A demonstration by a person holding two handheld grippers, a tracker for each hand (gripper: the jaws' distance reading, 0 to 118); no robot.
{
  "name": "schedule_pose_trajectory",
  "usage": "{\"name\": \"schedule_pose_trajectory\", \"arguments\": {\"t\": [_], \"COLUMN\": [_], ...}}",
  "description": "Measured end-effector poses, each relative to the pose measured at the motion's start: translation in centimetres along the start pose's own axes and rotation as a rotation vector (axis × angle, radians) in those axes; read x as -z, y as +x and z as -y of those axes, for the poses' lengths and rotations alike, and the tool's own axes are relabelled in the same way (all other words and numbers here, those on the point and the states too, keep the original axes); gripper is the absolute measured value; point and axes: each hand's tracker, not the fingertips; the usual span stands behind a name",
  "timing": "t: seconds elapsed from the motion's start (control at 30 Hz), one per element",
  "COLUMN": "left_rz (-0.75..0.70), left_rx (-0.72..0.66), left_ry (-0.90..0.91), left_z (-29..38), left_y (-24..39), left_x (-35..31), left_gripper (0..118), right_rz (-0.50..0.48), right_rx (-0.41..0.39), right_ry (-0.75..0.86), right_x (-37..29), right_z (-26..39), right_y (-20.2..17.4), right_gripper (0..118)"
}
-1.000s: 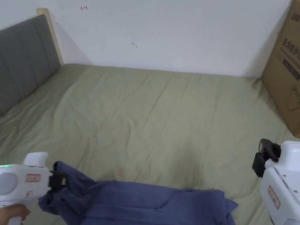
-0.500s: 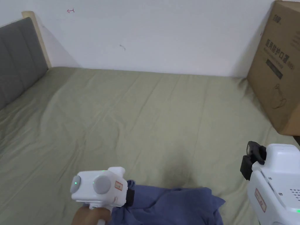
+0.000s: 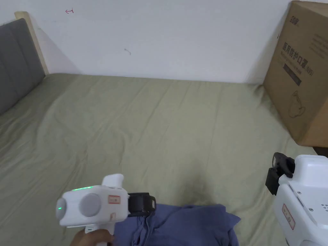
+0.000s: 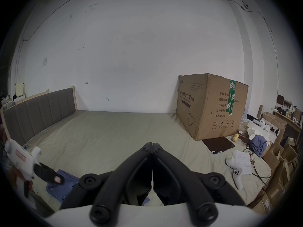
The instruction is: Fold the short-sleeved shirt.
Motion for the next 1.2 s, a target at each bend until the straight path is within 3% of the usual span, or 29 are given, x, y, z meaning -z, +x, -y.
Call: {"name": "schedule_pose_trajectory", "arguments": {"t": [0.07,0.13,0.17,0.23,0.27,0.3,0.57,0.93,1.07,1.2], "left_rz": [0.001,-0.008,-0.014,-0.045,-0.069,-0.092,-0.258,-0.194,-0.203,-0.166], "left_rx": [-0.026,-0.042,-0.043,-0.04,-0.036,-0.034,0.172,0.171,0.199,0.133], "left_ry": [0.127,0.221,0.257,0.324,0.347,0.356,0.247,-0.04,-0.033,-0.025], "left_z": [-0.3,-0.4,-0.4,-0.1,0.1,0.4,4.2,8.1,9.2,8.6], "left_y": [-1.1,-2.1,-2.7,-3.7,-4.2,-4.6,-5.4,-2.6,-0.8,0.0], "left_x": [-2.5,-4.3,-5.1,-5.9,-6.1,-6.2,-1.4,7.3,8.8,9.1], "left_gripper": [105,93,79,25,4,0,0,0,0,0], "right_rz": [-0.006,-0.01,-0.011,-0.013,-0.015,-0.016,-0.025,-0.012,-0.004,-0.002], "right_rx": [-0.001,-0.003,-0.004,-0.003,0.0,0.003,0.004,0.002,0.003,0.0], "right_ry": [0.004,0.01,0.012,0.009,0.005,0.003,-0.01,-0.028,-0.036,-0.044], "right_x": [0.0,0.1,0.1,0.4,0.5,0.6,0.6,0.7,0.6,0.6], "right_z": [-0.2,-0.4,-0.4,-0.4,-0.3,-0.3,0.1,0.5,0.8,0.9], "right_y": [-0.1,-0.2,-0.2,-0.3,-0.3,-0.3,-0.7,0.2,0.5,0.6], "right_gripper": [0,0,0,0,0,0,0,0,0,0]}}
